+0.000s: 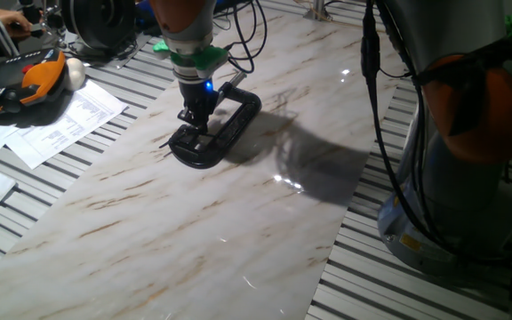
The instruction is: Turn the hands of a clock
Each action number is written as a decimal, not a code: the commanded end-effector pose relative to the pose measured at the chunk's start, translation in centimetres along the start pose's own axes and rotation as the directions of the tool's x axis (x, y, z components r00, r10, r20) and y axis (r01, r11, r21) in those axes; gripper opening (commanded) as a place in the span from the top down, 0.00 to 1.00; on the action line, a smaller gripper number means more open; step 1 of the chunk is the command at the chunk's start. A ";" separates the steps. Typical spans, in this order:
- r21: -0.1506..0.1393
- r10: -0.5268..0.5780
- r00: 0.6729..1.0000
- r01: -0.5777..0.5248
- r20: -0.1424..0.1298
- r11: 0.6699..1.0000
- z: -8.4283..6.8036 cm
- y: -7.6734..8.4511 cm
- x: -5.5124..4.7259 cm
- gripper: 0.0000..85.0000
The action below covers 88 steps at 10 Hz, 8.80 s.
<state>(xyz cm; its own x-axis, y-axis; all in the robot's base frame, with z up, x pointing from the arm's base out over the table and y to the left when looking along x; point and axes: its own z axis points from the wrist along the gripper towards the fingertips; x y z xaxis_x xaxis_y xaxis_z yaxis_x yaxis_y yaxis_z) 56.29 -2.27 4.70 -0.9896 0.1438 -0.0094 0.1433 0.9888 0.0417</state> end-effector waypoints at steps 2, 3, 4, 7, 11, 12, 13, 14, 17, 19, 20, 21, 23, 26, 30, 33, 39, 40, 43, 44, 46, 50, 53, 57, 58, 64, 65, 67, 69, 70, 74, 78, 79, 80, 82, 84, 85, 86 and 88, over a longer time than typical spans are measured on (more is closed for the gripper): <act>0.000 0.004 1.000 -0.004 0.000 1.000 0.0 0.2 0.1 1.00; 0.000 0.006 1.000 -0.006 0.000 1.000 0.0 0.2 0.1 1.00; 0.000 0.006 1.000 -0.006 -0.001 1.000 0.0 0.3 0.2 1.00; 0.002 0.012 1.000 -0.012 -0.002 1.000 0.0 0.6 0.2 1.00; 0.005 0.013 1.000 -0.013 -0.002 1.000 -0.1 0.7 0.1 1.00; 0.005 0.012 1.000 -0.012 0.000 1.000 -0.1 0.7 0.1 1.00; 0.005 0.012 1.000 -0.012 0.000 1.000 -0.1 0.7 0.1 1.00; 0.005 0.012 1.000 -0.012 0.000 1.000 -0.1 0.6 0.1 1.00; 0.017 0.010 1.000 -0.010 0.000 1.000 -0.6 0.5 0.1 1.00; 0.023 0.010 1.000 -0.010 0.001 1.000 -0.9 0.5 0.0 1.00; 0.023 0.010 1.000 -0.010 0.001 1.000 -0.8 0.5 0.0 1.00; 0.023 0.010 1.000 -0.010 0.001 1.000 -0.7 0.5 0.0 1.00; 0.015 0.012 1.000 -0.012 0.001 1.000 -0.5 0.5 0.0 1.00; 0.013 0.013 1.000 -0.013 -0.001 1.000 -0.3 0.7 0.1 1.00; 0.013 0.015 1.000 -0.015 -0.001 1.000 -0.2 0.9 0.1 1.00; 0.013 0.015 1.000 -0.015 -0.002 1.000 -0.3 0.8 0.0 1.00; 0.014 0.020 0.999 -0.020 -0.027 1.000 -3.4 0.4 -0.8 1.00; 0.004 0.018 0.999 -0.018 -0.032 1.000 -4.4 0.2 -1.1 1.00; 0.049 -0.002 1.000 0.002 -0.016 0.999 -7.7 -0.8 -1.8 1.00; 0.055 -0.018 1.000 0.019 -0.022 0.998 -9.1 -1.5 -2.2 1.00; 0.069 -0.045 0.999 0.047 -0.031 0.996 -12.6 -2.4 -3.2 1.00; 0.055 -0.033 0.999 0.035 -0.024 0.998 -17.1 -1.5 -2.7 1.00; 0.060 -0.020 1.000 0.021 -0.020 0.998 -18.7 -0.2 -1.4 1.00; 0.079 -0.039 0.999 0.041 -0.017 0.996 -19.4 0.1 -1.1 1.00; 0.080 -0.039 0.999 0.041 -0.017 0.996 -19.6 0.2 -1.0 1.00; 0.101 -0.061 0.998 0.059 0.018 0.993 -19.6 0.3 -0.9 1.00; 0.085 -0.085 0.996 0.085 -0.001 0.993 -19.6 0.3 -0.9 1.00; 0.063 -0.103 0.995 0.103 -0.006 0.993 -19.6 0.3 -0.9 1.00; 0.059 -0.089 0.996 0.090 -0.015 0.994 -19.6 0.3 -0.9 1.00; 0.052 -0.087 0.996 0.088 -0.027 0.995 -19.6 0.3 -0.9 1.00; 0.034 -0.085 0.995 0.086 -0.048 0.996 -20.0 0.9 -0.4 1.00; 0.032 -0.117 0.993 0.117 0.001 0.993 -20.7 1.1 0.3 1.00; 0.038 -0.111 0.994 0.111 0.002 0.993 -20.8 1.5 0.6 1.00; 0.037 -0.106 0.994 0.106 0.000 0.994 -20.7 1.8 0.9 1.00; 0.038 -0.099 0.995 0.099 -0.001 0.994 -20.6 2.4 1.6 1.00; 0.034 -0.095 0.995 0.096 -0.006 0.995 -20.5 2.6 2.0 1.00; 0.033 -0.092 0.996 0.093 -0.007 0.995 -20.3 2.7 2.1 1.00; 0.036 -0.092 0.996 0.093 -0.007 0.995 -20.4 2.7 2.1 1.00; 0.047 -0.095 0.995 0.096 -0.008 0.994 -20.4 2.4 2.2 1.00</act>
<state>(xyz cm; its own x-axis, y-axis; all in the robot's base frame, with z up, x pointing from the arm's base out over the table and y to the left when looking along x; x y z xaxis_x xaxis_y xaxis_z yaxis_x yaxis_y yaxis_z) 54.09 -0.45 25.11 -0.9989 0.0466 -0.0055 0.0467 0.9989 -0.0082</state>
